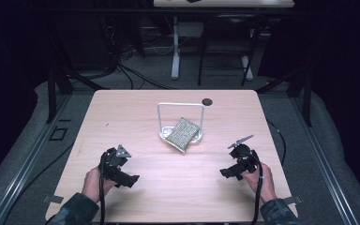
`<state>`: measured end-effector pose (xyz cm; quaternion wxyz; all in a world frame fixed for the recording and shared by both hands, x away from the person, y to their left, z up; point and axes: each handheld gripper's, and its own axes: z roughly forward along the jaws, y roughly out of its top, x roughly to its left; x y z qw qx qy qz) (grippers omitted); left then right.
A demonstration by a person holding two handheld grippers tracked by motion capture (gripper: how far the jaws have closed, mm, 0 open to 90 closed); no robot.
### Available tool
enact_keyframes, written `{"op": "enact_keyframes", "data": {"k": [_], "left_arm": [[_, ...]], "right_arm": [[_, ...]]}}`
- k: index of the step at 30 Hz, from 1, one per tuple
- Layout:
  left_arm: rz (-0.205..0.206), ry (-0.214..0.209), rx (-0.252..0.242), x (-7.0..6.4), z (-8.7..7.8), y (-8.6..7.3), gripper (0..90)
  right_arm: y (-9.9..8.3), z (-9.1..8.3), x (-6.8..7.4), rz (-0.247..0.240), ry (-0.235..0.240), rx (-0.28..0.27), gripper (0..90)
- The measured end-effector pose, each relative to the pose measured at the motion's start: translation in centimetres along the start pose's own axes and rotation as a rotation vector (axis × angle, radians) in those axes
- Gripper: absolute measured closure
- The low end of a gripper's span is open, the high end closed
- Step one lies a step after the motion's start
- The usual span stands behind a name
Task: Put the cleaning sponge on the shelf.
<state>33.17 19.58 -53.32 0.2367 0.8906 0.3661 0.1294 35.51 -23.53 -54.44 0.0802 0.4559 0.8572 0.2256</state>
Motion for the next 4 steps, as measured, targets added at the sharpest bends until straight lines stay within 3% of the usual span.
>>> {"op": "enact_keyframes", "data": {"k": [4], "left_arm": [[0.019,-0.003,0.031,-0.1,0.26,0.1,0.1]], "right_arm": [[-0.04,-0.11,-0.01,-0.002,-0.005,-0.005,0.9]]}}
